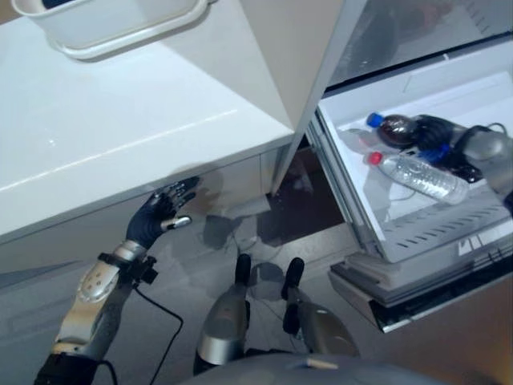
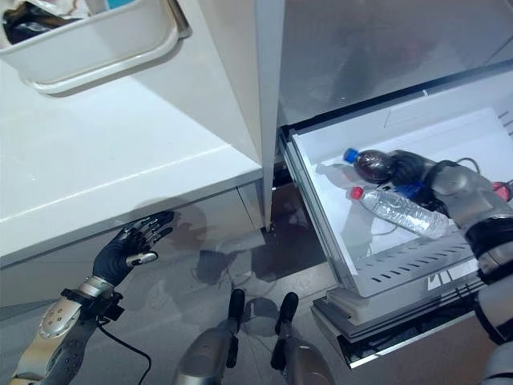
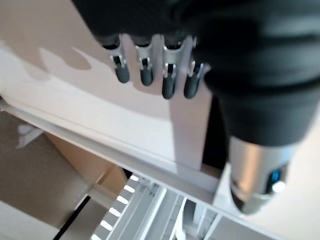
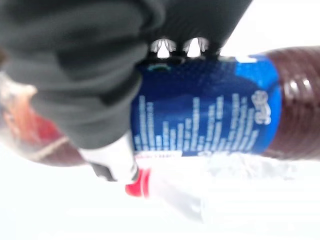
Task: Take the drinks into the refrigerator
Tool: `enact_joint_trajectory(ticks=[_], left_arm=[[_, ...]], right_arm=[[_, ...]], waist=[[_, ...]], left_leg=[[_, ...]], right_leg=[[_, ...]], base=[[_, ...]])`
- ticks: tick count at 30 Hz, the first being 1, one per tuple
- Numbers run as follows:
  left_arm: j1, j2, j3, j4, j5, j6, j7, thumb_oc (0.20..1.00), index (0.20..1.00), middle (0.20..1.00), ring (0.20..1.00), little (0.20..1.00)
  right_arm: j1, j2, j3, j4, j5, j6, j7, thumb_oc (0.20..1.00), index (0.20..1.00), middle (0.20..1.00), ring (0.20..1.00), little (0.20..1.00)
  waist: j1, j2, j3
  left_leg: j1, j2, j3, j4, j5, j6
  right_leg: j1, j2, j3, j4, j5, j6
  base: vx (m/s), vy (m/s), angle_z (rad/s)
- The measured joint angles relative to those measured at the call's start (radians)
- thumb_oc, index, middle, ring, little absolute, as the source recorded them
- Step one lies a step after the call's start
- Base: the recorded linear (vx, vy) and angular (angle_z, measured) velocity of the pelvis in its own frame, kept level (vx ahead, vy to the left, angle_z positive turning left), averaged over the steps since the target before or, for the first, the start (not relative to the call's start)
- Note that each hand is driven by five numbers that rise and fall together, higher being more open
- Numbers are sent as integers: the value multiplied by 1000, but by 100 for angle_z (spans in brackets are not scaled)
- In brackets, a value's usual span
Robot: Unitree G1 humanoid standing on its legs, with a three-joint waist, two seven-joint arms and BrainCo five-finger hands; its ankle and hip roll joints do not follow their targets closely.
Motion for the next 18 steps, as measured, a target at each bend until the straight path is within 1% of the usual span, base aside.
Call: enact_joint_trajectory(ticks=[4, 5, 6, 11, 18], left_arm=[[-4, 0, 0, 0, 17, 0, 13, 1000, 1000, 1000, 1000, 1000], [-8, -5, 0, 1, 18, 0, 17, 1000, 1000, 1000, 1000, 1000], [-10, -7, 0, 1, 18, 0, 20, 1000, 1000, 1000, 1000, 1000], [-9, -13, 0, 1, 19, -1, 36, 1000, 1000, 1000, 1000, 1000], [-11, -13, 0, 0, 19, -6, 47, 1000, 1000, 1000, 1000, 1000]], right_arm=[[14, 76, -11, -2, -15, 1, 2, 200, 200, 200, 200, 200], [29, 105, -28, 3, -22, 14, -2, 200, 200, 200, 200, 200], [37, 112, -43, 8, -23, 23, -8, 200, 200, 200, 200, 200], [55, 121, -53, 10, -53, 25, -11, 200, 200, 200, 200, 200], [55, 173, -87, 84, -112, 19, -49, 200, 200, 200, 200, 200]], waist=[[-1, 4, 2], [0, 6, 4], [0, 7, 4], [-1, 13, 7], [1, 17, 10]], left_leg=[[-1, 0, -1, 0, 0, 0], [-1, 0, -4, 0, 0, 0], [-1, 0, -5, 0, 0, 0], [-1, -2, -6, 1, 1, -1], [-12, -2, -13, 11, 3, -4]], right_leg=[[0, 0, -1, 0, 0, 0], [0, 0, -2, 0, 0, 0], [0, 0, -2, 0, 0, 0], [1, -2, -3, 0, 0, 0], [-2, -3, -9, 1, 0, 0]], base=[[-10, -3, 0], [-17, -20, 3], [0, 0, 0], [-13, -8, 0], [-24, -8, 3]])
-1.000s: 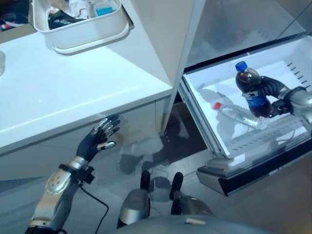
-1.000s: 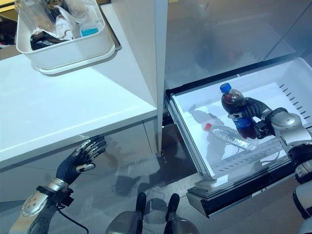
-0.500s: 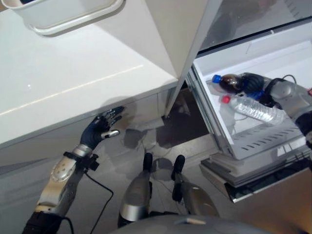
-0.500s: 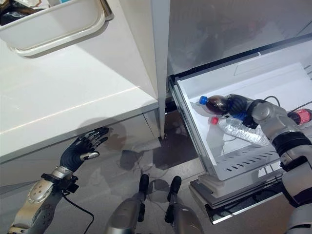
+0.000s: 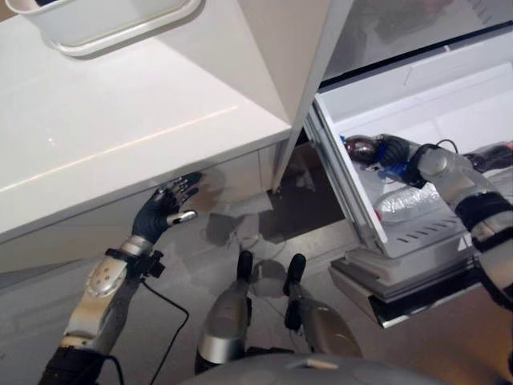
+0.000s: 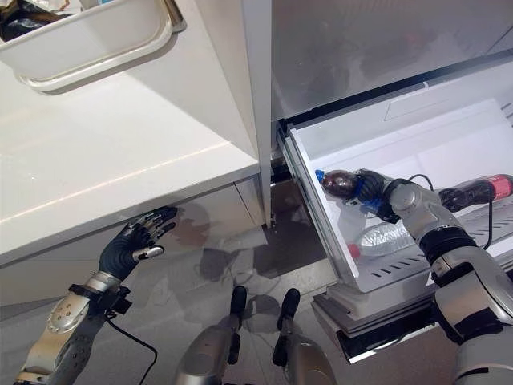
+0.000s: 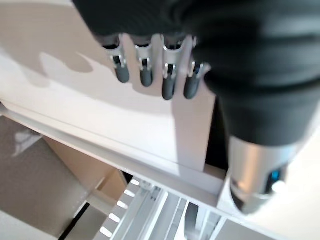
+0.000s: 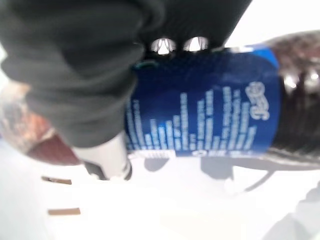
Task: Take the drinks into the refrigerator
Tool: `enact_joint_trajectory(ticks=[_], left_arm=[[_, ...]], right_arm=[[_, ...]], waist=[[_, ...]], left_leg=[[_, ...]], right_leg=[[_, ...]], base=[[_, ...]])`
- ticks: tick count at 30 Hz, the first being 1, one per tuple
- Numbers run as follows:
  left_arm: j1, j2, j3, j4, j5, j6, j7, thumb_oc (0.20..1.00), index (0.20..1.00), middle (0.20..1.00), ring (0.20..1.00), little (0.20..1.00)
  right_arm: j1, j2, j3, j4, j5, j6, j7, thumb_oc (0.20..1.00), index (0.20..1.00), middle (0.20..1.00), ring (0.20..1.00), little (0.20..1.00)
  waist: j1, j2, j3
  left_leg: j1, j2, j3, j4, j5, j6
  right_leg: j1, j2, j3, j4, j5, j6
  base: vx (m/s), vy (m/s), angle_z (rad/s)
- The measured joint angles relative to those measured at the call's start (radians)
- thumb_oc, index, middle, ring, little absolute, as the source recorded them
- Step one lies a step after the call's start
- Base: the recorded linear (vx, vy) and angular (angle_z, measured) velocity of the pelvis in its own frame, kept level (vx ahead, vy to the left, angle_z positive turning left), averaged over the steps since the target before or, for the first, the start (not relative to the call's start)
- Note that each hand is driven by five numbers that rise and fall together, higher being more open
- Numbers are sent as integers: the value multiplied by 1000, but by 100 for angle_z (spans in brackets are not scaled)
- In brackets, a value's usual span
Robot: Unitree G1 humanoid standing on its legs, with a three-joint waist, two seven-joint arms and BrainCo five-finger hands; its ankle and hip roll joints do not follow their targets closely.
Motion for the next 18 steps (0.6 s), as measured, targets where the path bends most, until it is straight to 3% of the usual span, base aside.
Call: enact_joint_trajectory(ticks=[18], left_arm=[[2, 0, 0, 0, 0, -11, 7, 1000, 1000, 1000, 1000, 1000]], right_arm=[[-48, 7, -5, 60, -34, -10, -20, 200, 200, 200, 200, 200]], waist=[[2, 22, 10]], left_leg=[[-24, -4, -7, 9, 15, 3]], right_leg=[[-33, -9, -6, 32, -1, -1]], base=[[-4, -2, 1]])
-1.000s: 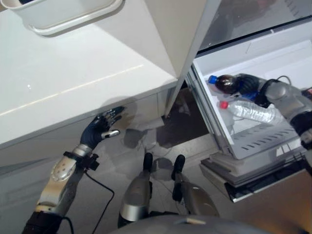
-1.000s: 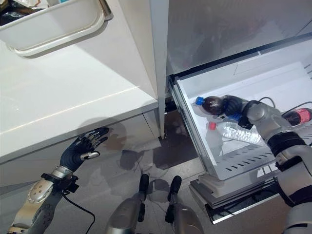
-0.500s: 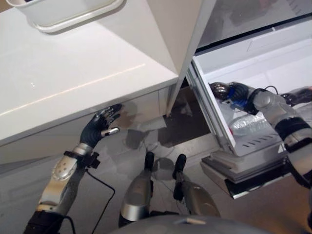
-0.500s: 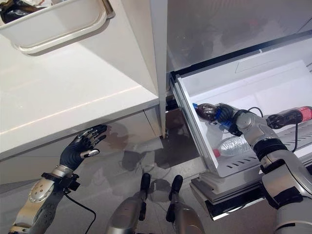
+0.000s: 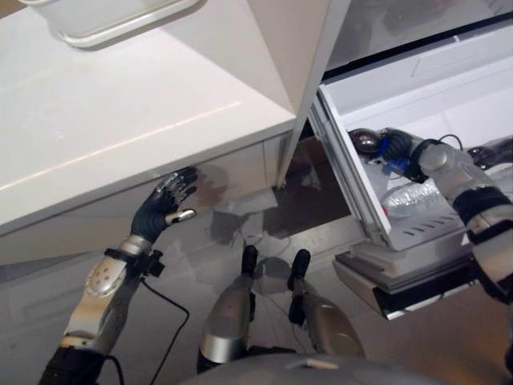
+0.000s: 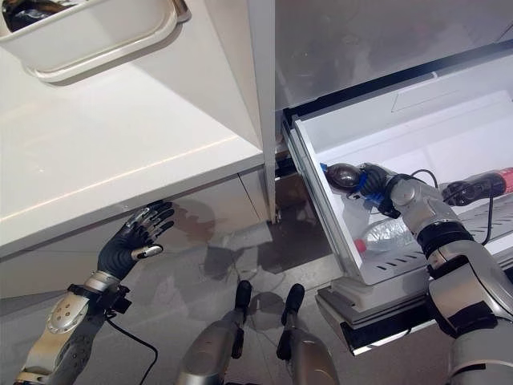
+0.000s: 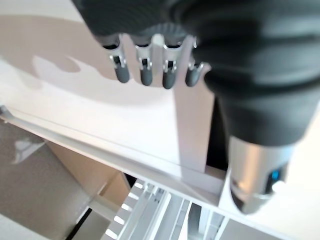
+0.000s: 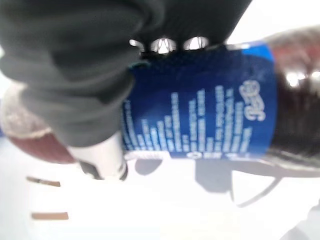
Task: Take the drinks into the refrigerator
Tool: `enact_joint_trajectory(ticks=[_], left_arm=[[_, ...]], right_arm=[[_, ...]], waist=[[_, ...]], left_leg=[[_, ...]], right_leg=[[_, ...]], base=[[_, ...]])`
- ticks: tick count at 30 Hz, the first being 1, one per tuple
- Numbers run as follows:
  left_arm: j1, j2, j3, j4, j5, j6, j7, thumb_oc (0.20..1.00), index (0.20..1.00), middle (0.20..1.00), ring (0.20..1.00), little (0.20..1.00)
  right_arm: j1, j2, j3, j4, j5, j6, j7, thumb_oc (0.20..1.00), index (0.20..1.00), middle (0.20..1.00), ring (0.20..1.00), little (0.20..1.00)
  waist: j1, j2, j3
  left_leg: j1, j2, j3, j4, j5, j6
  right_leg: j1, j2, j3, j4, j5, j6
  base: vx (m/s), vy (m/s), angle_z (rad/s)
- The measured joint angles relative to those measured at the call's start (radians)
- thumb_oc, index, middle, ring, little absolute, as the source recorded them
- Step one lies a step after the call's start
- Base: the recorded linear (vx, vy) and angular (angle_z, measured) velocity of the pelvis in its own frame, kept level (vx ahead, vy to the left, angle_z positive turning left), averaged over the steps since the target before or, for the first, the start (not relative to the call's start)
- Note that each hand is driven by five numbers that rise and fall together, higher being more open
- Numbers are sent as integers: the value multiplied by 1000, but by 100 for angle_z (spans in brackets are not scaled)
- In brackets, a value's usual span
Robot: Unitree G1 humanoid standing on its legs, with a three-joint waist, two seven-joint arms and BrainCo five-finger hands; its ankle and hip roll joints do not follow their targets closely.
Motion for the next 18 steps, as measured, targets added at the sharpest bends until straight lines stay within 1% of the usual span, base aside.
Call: enact_joint_trajectory(ticks=[4, 5, 11, 18], left_arm=[[0, 0, 0, 0, 0, 0, 0, 1000, 1000, 1000, 1000, 1000], [-1, 0, 0, 0, 0, 0, 0, 1000, 1000, 1000, 1000, 1000], [-1, 0, 0, 0, -1, -1, 0, 1000, 1000, 1000, 1000, 1000], [-4, 0, 1, 0, -1, -1, -1, 1000, 1000, 1000, 1000, 1000]], right_arm=[[-2, 1, 0, 9, -1, -5, -3, 200, 200, 200, 200, 200], [-2, 1, 0, 13, -1, -7, -4, 1000, 1000, 1000, 1000, 1000], [-16, 12, -4, 56, -1, -8, -12, 1000, 1000, 1000, 1000, 1000], [-18, 11, -3, 53, 0, -8, -12, 1000, 1000, 1000, 1000, 1000]], waist=[[0, 2, 1], [0, 2, 1], [2, 8, 2], [1, 13, 2]], left_leg=[[-1, 0, -1, 3, 0, 0], [-2, 0, -4, 4, 0, 0], [-5, 0, -13, 5, 3, -1], [-5, 0, -14, 8, 4, -1]], right_leg=[[-3, -1, -3, 9, 0, 0], [-3, -1, -5, 10, 0, 0], [-3, -2, -15, 13, 0, 0], [-1, -2, -15, 13, 0, 0]], base=[[0, 0, 0], [-9, -1, 3], [-4, -2, 5], [0, 0, 0]])
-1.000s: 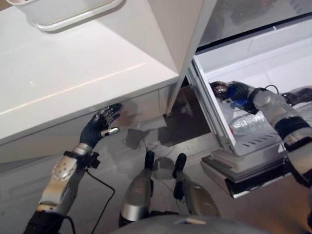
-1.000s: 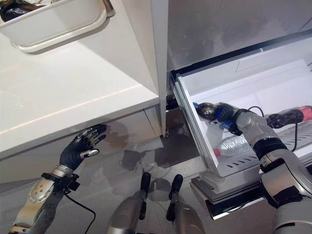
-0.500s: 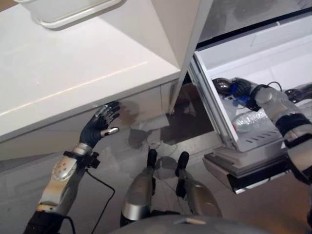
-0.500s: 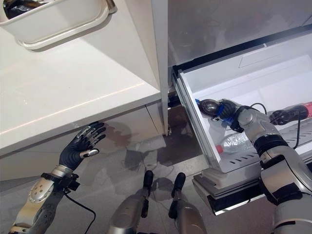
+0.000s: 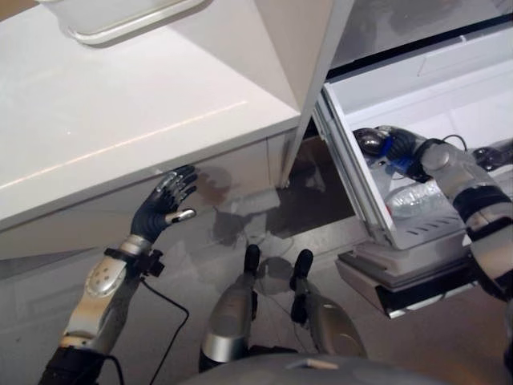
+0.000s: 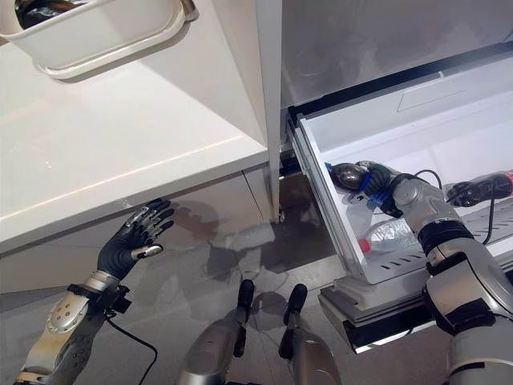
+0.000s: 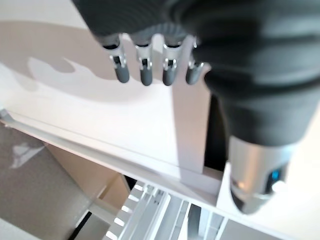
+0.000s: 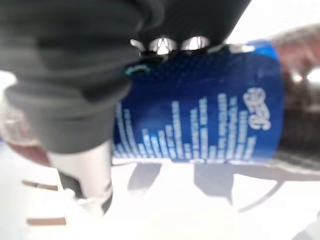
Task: Take the drinks into the refrigerator
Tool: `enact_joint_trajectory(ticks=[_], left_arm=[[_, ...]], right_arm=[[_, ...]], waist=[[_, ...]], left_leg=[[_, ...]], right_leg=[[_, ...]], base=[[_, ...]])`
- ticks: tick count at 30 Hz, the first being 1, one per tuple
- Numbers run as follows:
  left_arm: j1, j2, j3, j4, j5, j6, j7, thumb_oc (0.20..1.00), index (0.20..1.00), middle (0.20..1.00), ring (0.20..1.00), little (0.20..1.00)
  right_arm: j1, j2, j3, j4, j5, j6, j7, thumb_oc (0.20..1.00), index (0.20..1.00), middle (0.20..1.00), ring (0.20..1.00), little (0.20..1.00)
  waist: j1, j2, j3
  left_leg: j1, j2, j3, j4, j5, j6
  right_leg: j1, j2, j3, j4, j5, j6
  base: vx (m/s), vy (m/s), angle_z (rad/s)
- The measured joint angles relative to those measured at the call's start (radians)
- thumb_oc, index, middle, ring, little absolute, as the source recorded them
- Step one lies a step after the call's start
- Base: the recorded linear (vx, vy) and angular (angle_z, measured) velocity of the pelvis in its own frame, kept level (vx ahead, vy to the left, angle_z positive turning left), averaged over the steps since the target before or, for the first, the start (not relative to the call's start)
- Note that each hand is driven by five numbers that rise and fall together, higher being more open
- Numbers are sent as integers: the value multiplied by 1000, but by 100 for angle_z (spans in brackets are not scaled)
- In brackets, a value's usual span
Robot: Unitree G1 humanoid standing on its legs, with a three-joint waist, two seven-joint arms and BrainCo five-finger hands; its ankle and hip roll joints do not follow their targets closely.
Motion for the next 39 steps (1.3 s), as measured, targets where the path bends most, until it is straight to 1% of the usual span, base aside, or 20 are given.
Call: enact_joint_trajectory(ticks=[14, 17, 20, 21, 22, 23, 26, 28, 29, 30, 31, 32, 34, 35, 36, 37, 38, 39], left_arm=[[-19, 1, 4, -2, -1, 1, -17, 1000, 1000, 1000, 1000, 1000], [-22, 4, 5, -3, -2, 2, -21, 1000, 1000, 1000, 1000, 1000], [-32, 6, 5, -5, -2, 4, -31, 1000, 1000, 1000, 1000, 1000], [-32, 10, 7, -6, -3, 5, -36, 1000, 1000, 1000, 1000, 1000], [-31, 12, 7, -6, -3, 6, -38, 1000, 1000, 1000, 1000, 1000], [-28, 15, 9, -6, -3, 8, -44, 1000, 1000, 1000, 1000, 1000], [-15, 23, 14, -6, -3, 17, -48, 1000, 1000, 1000, 1000, 1000], [-4, 24, 33, -6, -3, 23, -58, 1000, 1000, 1000, 1000, 1000], [1, 25, 42, -5, -3, 28, -61, 1000, 1000, 1000, 1000, 1000], [10, 28, 44, -4, -4, 32, -62, 1000, 1000, 1000, 1000, 1000], [15, 33, 45, -4, -4, 33, -63, 1000, 1000, 1000, 1000, 1000], [22, 48, 45, -4, -4, 33, -67, 1000, 1000, 1000, 1000, 1000], [33, 54, 55, -4, -4, 36, -68, 1000, 1000, 1000, 1000, 1000], [43, 55, 61, -3, -4, 38, -68, 1000, 1000, 1000, 1000, 1000], [50, 56, 67, -3, -4, 38, -69, 1000, 1000, 1000, 1000, 1000], [57, 56, 76, -3, -4, 42, -69, 1000, 1000, 1000, 1000, 1000], [65, 56, 82, -4, -4, 42, -70, 1000, 1000, 1000, 1000, 1000], [69, 55, 89, -3, -4, 43, -70, 1000, 1000, 1000, 1000, 1000]], right_arm=[[7, -8, 2, -28, 2, 10, 41, 1000, 1000, 1000, 1000, 1000], [10, -15, 2, -95, 11, 10, 57, 1000, 1000, 1000, 1000, 1000], [8, -57, 6, -178, 20, 6, 73, 1000, 1000, 1000, 1000, 1000], [0, -90, 8, -206, 24, 5, 76, 1000, 1000, 1000, 1000, 1000], [-4, -103, 8, -217, 28, 5, 77, 1000, 1000, 1000, 1000, 1000], [-12, -144, 8, -245, 38, 3, 82, 1000, 1000, 1000, 1000, 1000], [-31, -213, 6, -267, 71, 0, 83, 1000, 1000, 1000, 1000, 1000], [-40, -314, 3, -337, 103, -3, 91, 1000, 1000, 1000, 1000, 1000], [-46, -345, 1, -345, 121, -4, 90, 1000, 1000, 1000, 1000, 1000], [-44, -385, 1, -360, 140, -4, 91, 1000, 1000, 1000, 1000, 1000], [-43, -405, -2, -367, 149, -4, 90, 1000, 1000, 1000, 1000, 1000], [-39, -428, -15, -376, 162, -5, 90, 1000, 1000, 1000, 1000, 1000], [-21, -442, -47, -401, 180, -10, 88, 1000, 1000, 1000, 1000, 1000], [9, -449, -79, -430, 194, -19, 86, 1000, 1000, 1000, 1000, 1000], [24, -449, -98, -444, 199, -24, 85, 1000, 1000, 1000, 1000, 1000], [73, -455, -145, -481, 208, -31, 84, 1000, 1000, 1000, 1000, 1000], [101, -455, -172, -502, 209, -33, 83, 1000, 1000, 1000, 1000, 1000], [147, -460, -208, -526, 224, -43, 80, 1000, 1000, 1000, 1000, 1000]], waist=[[-1, 5, -3], [-4, 6, -4], [-4, 4, -6], [0, 3, -10], [1, 2, -14], [0, -2, -21], [-5, -22, -45], [-1, -41, -56], [-14, -57, -64], [-13, -70, -72], [-11, -81, -79], [-15, -101, -92], [-22, -124, -105], [-35, -139, -114], [-33, -146, -118], [-45, -158, -126], [-39, -163, -130], [-52, -171, -135]], left_leg=[[13, 0, -2, 13, 0, 0], [30, 0, -2, 13, 0, 0], [40, 0, -1, 13, 0, 0], [40, -1, -1, 13, 1, 0], [40, -1, -1, 12, 2, 0], [41, -1, -1, 12, 2, 0], [43, -1, 0, 10, 2, 0], [44, -1, 1, 10, 2, 0], [51, 0, 3, 8, 2, 0], [63, 1, 4, 1, 2, 0], [65, 0, 5, 1, 2, 0], [70, 1, 12, -2, 1, -1], [78, 1, 21, -4, 1, -1], [85, 1, 29, -5, -2, 0], [87, 1, 30, -6, -2, 0], [93, 1, 36, -8, -3, 0], [94, 1, 37, -9, -3, 0], [95, 1, 46, -11, -4, 1]], right_leg=[[16, -1, -2, 9, 0, 0], [33, -1, -2, 10, 0, 0], [42, -1, 0, 10, 0, 0], [43, -2, 1, 11, 0, 0], [42, -2, 1, 12, 0, 0], [43, -2, 2, 12, 0, 0], [43, -1, 3, 12, 0, 0], [43, 0, 4, 11, 0, 0], [47, 1, 8, 11, 0, 0], [58, 2, 10, 7, 0, 0], [60, 2, 11, 6, 0, 0], [61, 3, 17, 3, -1, 0], [65, 3, 25, 1, 0, 0], [71, 3, 31, 0, -2, 2], [72, 3, 32, 0, -2, 2], [74, 4, 37, 0, -3, 4], [74, 4, 39, 0, -3, 4], [73, 4, 45, -1, -3, 4]], base=[[0, 0, 0], [0, 0, 0], [0, 0, 0], [0, 0, 0], [0, 0, 0], [0, 0, 0], [13, -4, -1], [51, -14, -3], [63, -15, -5], [22, -4, -6], [46, -2, -9], [32, -1, -12], [70, 1, -13], [89, 6, -11], [49, 2, -12], [41, 22, -9], [66, 24, -12], [66, 23, -8]])
